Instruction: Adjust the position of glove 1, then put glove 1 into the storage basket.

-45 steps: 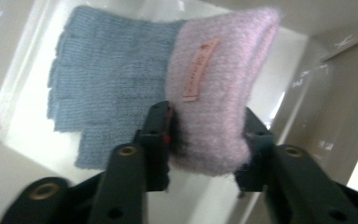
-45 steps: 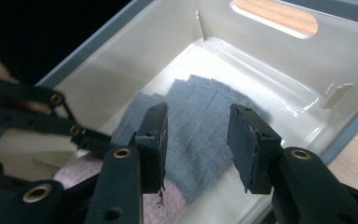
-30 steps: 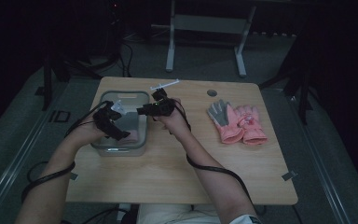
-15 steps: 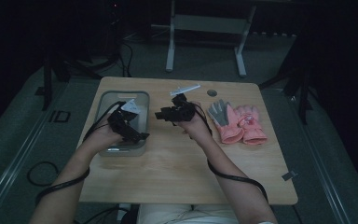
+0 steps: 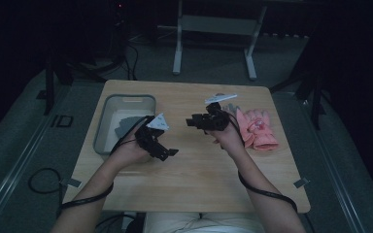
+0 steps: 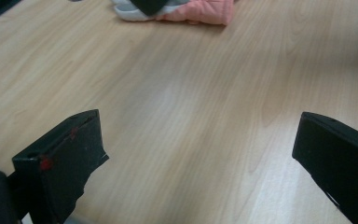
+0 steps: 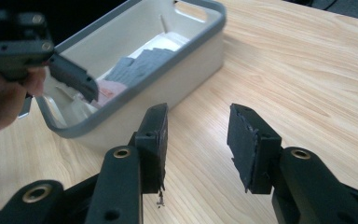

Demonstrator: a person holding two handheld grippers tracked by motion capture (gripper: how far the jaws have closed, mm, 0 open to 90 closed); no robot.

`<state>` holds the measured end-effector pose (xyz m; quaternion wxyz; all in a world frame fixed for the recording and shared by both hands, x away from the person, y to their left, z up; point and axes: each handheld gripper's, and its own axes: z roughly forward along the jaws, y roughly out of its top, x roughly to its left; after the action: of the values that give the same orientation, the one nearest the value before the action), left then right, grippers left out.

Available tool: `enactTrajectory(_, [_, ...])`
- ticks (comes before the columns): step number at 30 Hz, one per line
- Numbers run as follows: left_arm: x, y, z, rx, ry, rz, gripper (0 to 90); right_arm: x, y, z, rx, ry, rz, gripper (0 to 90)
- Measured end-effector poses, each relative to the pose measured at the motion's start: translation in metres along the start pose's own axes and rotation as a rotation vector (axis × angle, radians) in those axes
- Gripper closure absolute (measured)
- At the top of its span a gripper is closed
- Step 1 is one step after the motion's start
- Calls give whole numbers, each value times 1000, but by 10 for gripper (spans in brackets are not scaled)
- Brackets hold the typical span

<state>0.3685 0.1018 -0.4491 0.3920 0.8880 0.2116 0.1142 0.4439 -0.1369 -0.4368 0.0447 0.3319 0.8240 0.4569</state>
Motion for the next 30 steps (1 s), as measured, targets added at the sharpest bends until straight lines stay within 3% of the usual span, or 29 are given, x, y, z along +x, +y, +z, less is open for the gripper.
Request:
enactTrajectory(2, [-7, 0, 4, -5, -30, 1, 16, -5, -4, -8, -8, -8, 4, 577])
enactTrajectory(5, [-17, 1, 13, 21, -40, 31, 16, -10, -10, -17, -15, -29, -6, 575])
enactTrajectory(11, [-34, -2, 27, 27, -40, 19, 16, -22, -26, -31, -16, -60, -7, 570])
enactTrajectory(17, [-51, -15, 43, 72, 14, 36, 17, -35, -45, -42, -1, -96, -19, 570])
enactTrajectory(20, [-57, -24, 52, 95, 26, 17, 18, -42, -53, -49, 8, -116, -18, 571])
enactTrajectory(24, [-61, -31, 56, 89, 19, 0, 34, -48, -59, -57, 1, -141, -7, 576])
enactTrajectory(27, [-68, -41, 61, 92, 56, 3, 32, -58, -65, -69, -10, -194, -27, 574])
enactTrajectory(29, [-69, -43, 62, 90, 58, -6, 27, -61, -66, -72, -13, -211, -37, 575])
enactTrajectory(30, [-72, -48, 64, 91, 84, -14, 27, -64, -66, -75, -15, -225, -39, 575])
